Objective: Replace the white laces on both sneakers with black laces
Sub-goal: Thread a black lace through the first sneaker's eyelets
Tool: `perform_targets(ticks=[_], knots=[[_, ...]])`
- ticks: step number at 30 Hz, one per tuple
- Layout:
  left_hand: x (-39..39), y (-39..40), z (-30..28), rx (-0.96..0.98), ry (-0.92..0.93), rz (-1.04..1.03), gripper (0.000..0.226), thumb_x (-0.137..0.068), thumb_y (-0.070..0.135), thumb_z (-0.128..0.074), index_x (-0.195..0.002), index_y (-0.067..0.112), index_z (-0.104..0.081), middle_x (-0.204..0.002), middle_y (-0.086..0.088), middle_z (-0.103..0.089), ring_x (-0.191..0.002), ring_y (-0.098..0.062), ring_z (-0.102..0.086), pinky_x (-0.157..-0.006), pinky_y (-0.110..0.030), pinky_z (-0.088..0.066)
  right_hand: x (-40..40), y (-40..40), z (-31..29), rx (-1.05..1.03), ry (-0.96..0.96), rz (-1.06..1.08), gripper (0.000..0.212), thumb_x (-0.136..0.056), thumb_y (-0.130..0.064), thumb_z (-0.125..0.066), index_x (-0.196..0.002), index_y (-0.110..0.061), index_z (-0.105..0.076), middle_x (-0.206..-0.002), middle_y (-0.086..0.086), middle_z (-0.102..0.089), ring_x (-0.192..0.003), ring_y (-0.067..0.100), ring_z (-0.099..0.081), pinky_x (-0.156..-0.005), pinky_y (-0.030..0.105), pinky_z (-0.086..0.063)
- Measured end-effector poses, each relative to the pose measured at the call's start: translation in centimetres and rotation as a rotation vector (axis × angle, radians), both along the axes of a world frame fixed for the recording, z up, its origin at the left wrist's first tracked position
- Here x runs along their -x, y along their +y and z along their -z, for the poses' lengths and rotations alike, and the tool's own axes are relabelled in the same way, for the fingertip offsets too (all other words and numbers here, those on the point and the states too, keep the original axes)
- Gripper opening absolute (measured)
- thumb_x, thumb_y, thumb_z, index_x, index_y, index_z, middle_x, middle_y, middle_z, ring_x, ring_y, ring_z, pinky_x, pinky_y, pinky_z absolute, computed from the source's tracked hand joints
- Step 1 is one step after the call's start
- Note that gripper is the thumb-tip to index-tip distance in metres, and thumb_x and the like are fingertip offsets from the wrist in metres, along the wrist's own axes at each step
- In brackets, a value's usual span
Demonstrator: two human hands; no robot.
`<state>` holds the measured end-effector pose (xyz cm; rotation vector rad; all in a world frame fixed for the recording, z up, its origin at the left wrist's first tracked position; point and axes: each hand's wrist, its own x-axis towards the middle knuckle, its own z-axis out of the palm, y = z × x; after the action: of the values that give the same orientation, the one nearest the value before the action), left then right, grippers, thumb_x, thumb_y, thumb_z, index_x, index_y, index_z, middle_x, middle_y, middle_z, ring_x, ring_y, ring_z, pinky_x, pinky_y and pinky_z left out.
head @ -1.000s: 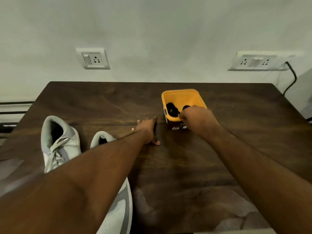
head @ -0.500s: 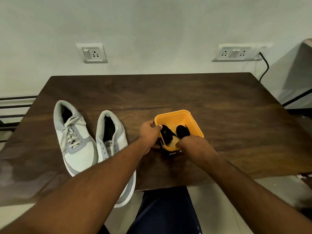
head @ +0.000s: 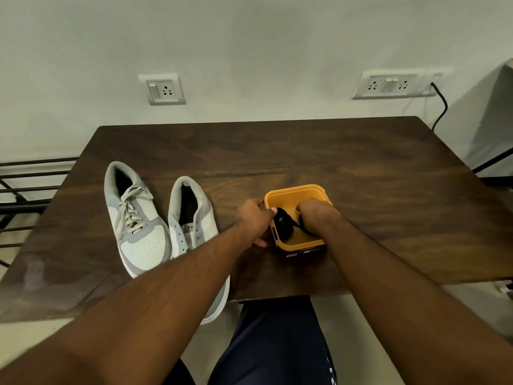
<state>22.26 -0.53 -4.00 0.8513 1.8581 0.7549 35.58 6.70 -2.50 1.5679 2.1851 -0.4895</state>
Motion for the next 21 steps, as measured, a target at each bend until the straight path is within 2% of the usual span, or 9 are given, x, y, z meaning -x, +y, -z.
perform_targets(ticks=[2, 6, 10, 12, 14, 16, 17, 19, 21], knots=[[-0.1, -0.1, 0.0, 0.008, 0.014, 0.022, 0.052, -0.098, 0.031, -0.057, -0.146, 0.017, -0.040, -0.125, -0.014, -0.062, -0.099, -0.033, -0.068, -0.056, -0.040, -0.061, 0.3, -0.1, 0.0, 0.019, -0.009, 0.013, 0.031, -0.096, -0.015, -0.053, -0.126, -0.009, -0.053, -0.128, 0.010, -0.054, -0.118, 0.028, -0.055, -0.100, 0.041, -0.047], [-0.1, -0.2, -0.4, 0.004, 0.066, 0.053, 0.053, -0.098, 0.032, -0.057, -0.146, 0.016, -0.040, -0.126, -0.013, -0.061, -0.101, -0.032, -0.067, -0.062, -0.042, -0.062, 0.5, -0.2, 0.2, 0.004, -0.030, -0.021, 0.029, -0.094, -0.020, -0.056, -0.121, -0.012, -0.055, -0.123, 0.009, -0.057, -0.112, 0.027, -0.057, -0.089, 0.039, -0.049], [0.2, -0.5, -1.2, -0.001, 0.162, 0.155, 0.053, -0.098, 0.041, -0.054, -0.143, 0.015, -0.042, -0.128, -0.011, -0.059, -0.102, -0.026, -0.064, -0.072, -0.042, -0.061, -0.3, -0.3, -0.1, -0.044, -0.048, -0.076, 0.025, -0.095, -0.016, -0.051, -0.119, -0.012, -0.056, -0.123, 0.009, -0.058, -0.111, 0.028, -0.058, -0.091, 0.038, -0.050], [0.3, -1.0, -1.7, -0.061, 0.264, 0.254, 0.050, -0.100, 0.045, -0.050, -0.139, 0.014, -0.046, -0.129, -0.010, -0.060, -0.102, -0.022, -0.061, -0.079, -0.035, -0.056, -0.4, -0.3, -1.2, -0.102, -0.069, -0.116, 0.025, -0.095, -0.017, -0.051, -0.119, -0.014, -0.057, -0.123, 0.009, -0.059, -0.111, 0.027, -0.058, -0.089, 0.037, -0.049], [0.7, -1.7, -2.5, -0.155, 0.330, 0.288, 0.051, -0.101, 0.040, -0.049, -0.143, 0.012, -0.043, -0.138, -0.010, -0.056, -0.118, -0.023, -0.056, -0.086, -0.029, -0.044, -0.3, -0.5, -3.3, -0.242, -0.057, -0.179, 0.020, -0.094, -0.017, -0.054, -0.114, -0.016, -0.059, -0.118, 0.009, -0.061, -0.107, 0.027, -0.061, -0.085, 0.037, -0.050], [1.4, -1.9, -3.3, -0.250, 0.293, 0.256, 0.053, -0.102, 0.035, -0.050, -0.148, 0.011, -0.038, -0.146, -0.010, -0.049, -0.131, -0.023, -0.049, -0.094, -0.028, -0.040, -0.1, -0.6, -5.8, -0.386, 0.065, -0.185, 0.015, -0.092, -0.013, -0.055, -0.105, -0.016, -0.061, -0.110, 0.009, -0.063, -0.100, 0.029, -0.063, -0.080, 0.038, -0.052], [1.8, -2.2, -3.9, -0.294, 0.216, 0.209, 0.051, -0.102, 0.032, -0.051, -0.147, 0.012, -0.039, -0.145, -0.010, -0.049, -0.130, -0.023, -0.050, -0.096, -0.028, -0.041, 0.2, -0.8, -6.9, -0.445, 0.173, -0.175, 0.015, -0.090, -0.009, -0.055, -0.102, -0.016, -0.061, -0.105, 0.009, -0.064, -0.097, 0.029, -0.064, -0.077, 0.039, -0.053], [2.9, -2.8, -5.2, -0.354, -0.011, 0.076, 0.044, -0.102, 0.029, -0.050, -0.144, 0.015, -0.046, -0.135, -0.010, -0.057, -0.114, -0.023, -0.060, -0.090, -0.038, -0.051, 1.3, -1.4, -8.4, -0.490, 0.487, -0.111, 0.017, -0.085, -0.003, -0.056, -0.096, -0.015, -0.063, -0.098, 0.006, -0.066, -0.092, 0.027, -0.066, -0.071, 0.038, -0.055], [4.0, -3.9, -6.5, -0.354, -0.264, -0.055, 0.037, -0.104, 0.032, -0.046, -0.138, 0.019, -0.052, -0.123, -0.006, -0.063, -0.096, -0.023, -0.067, -0.075, -0.042, -0.057, 3.1, -2.6, -9.3, -0.422, 0.811, -0.023, 0.025, -0.082, 0.001, -0.058, -0.097, -0.017, -0.067, -0.092, 0.001, -0.067, -0.084, 0.022, -0.067, -0.068, 0.038, -0.058]])
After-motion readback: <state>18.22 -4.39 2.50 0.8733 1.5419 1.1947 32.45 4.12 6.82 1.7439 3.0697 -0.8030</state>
